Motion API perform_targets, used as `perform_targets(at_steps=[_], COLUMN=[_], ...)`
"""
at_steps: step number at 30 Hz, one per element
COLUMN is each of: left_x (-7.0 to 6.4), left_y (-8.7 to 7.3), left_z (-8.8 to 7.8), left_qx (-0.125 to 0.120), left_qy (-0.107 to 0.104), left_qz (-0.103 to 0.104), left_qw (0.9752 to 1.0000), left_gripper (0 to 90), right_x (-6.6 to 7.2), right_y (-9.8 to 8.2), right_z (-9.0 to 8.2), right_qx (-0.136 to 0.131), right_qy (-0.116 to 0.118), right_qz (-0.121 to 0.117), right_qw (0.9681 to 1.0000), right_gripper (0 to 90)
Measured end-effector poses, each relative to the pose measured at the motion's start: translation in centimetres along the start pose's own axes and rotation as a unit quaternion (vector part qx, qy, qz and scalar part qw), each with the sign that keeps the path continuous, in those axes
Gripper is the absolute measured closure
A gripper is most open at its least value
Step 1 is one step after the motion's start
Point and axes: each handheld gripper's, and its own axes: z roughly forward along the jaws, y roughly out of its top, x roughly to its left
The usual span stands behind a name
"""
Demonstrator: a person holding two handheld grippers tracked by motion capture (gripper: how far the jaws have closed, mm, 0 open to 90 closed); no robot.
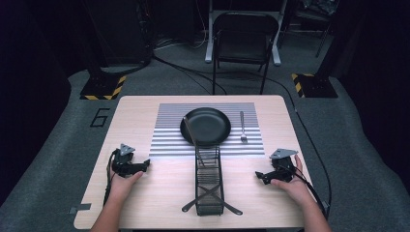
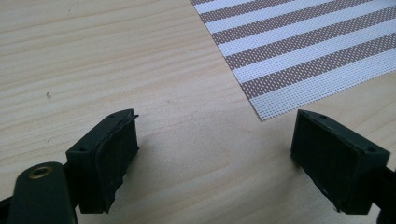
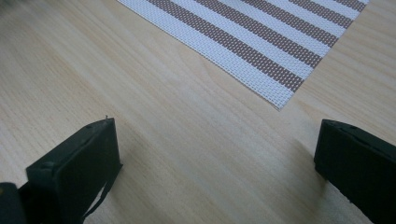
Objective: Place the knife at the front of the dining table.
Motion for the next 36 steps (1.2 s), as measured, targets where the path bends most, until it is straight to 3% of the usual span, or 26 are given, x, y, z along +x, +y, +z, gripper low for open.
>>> perform_targets(at_steps=[19,25,27,29,32,36], left_x=[0.0,0.3,0.3,0.3,0.0,-1.0], left_y=[0.0,-0.1,0.0,0.1,0.5,1.3], left_z=[0.0,-0.3,-0.6,-0.7,-1.3,-2.5], left_qx=[-0.003,-0.010,-0.010,-0.012,-0.016,-0.028], left_qy=[0.009,0.007,0.016,0.016,0.012,-0.016], left_qz=[-0.007,-0.017,-0.020,-0.024,-0.028,-0.022], left_qw=[0.9999,0.9998,0.9996,0.9995,0.9994,0.9992], left_gripper=[17.3,27.0,39.7,42.6,42.5,42.5], right_x=[0.0,0.0,0.0,0.0,0.0,0.0], right_y=[0.0,0.0,0.0,0.0,0.0,0.0], right_z=[0.0,0.0,0.0,0.0,0.0,0.0], right_qx=[0.000,0.000,0.000,0.000,0.000,0.000], right_qy=[0.000,0.000,0.000,0.000,0.000,0.000], right_qz=[0.000,0.000,0.000,0.000,0.000,-0.001], right_qw=[1.0000,1.0000,1.0000,1.0000,1.0000,1.0000], right_gripper=[0.0,0.0,0.0,0.0,0.0,0.0])
